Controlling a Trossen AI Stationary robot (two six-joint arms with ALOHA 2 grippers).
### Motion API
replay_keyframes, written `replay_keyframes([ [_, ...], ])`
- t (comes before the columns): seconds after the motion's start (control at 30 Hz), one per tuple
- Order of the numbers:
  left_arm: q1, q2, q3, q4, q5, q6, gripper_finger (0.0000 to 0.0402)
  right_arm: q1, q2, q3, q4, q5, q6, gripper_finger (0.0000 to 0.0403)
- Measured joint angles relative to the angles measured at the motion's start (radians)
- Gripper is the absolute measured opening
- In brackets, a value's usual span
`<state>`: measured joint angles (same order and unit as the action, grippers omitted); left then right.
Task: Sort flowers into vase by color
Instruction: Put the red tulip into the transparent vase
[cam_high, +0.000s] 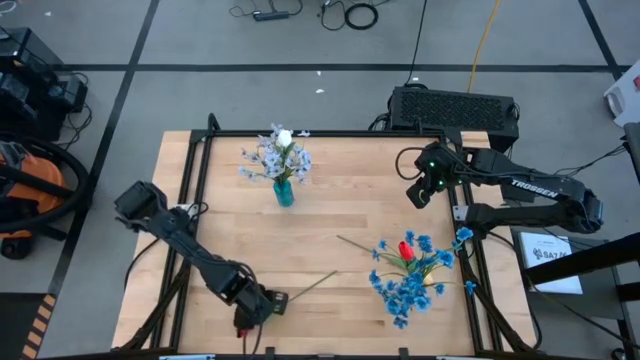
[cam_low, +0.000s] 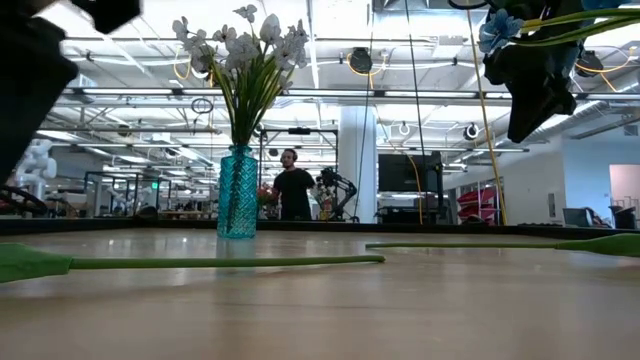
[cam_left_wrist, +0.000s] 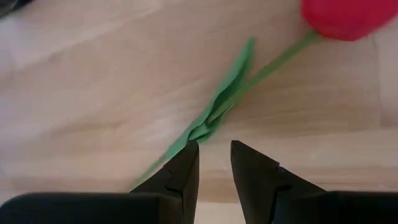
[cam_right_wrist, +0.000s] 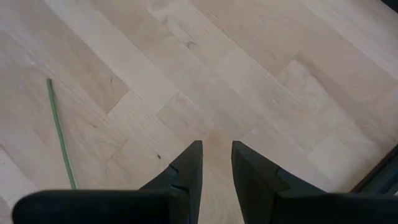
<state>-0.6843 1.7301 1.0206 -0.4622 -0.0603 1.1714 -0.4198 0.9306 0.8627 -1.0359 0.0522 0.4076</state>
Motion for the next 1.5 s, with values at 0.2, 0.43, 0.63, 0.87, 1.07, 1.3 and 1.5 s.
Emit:
replay_keyframes([
  [0.2,-0.017,0.046,0.028,-0.005,-0.007,0.176,0.0099,0.0,0.0,0.0,0.0,-0.002,0.0,0.0077],
  [0.43,-0.019,0.101,0.093,0.002,-0.005,0.205,0.0099,0.0,0.0,0.0,0.0,-0.002,-0.001,0.0077],
  [0.63,-0.019,0.144,0.096,-0.004,0.023,0.199,0.0099,0.0,-0.001,0.0,0.0,-0.002,-0.011,0.0077],
  [0.87,-0.009,0.184,0.098,-0.052,-0.005,0.022,0.0098,0.0,-0.001,0.0,0.0,-0.002,-0.031,0.0077],
  [1.07,0.058,0.18,0.098,-0.105,0.027,-0.252,0.0045,0.0,-0.001,0.0,0.0,-0.002,-0.034,0.0077],
  [1.3,0.143,0.179,0.094,-0.104,0.152,-0.69,0.0005,0.001,-0.001,0.0,0.0,-0.006,-0.052,0.0077],
  [1.5,0.195,0.136,0.089,-0.111,0.136,-0.968,0.0002,0.002,-0.001,0.0,0.0,-0.006,-0.079,0.0077],
])
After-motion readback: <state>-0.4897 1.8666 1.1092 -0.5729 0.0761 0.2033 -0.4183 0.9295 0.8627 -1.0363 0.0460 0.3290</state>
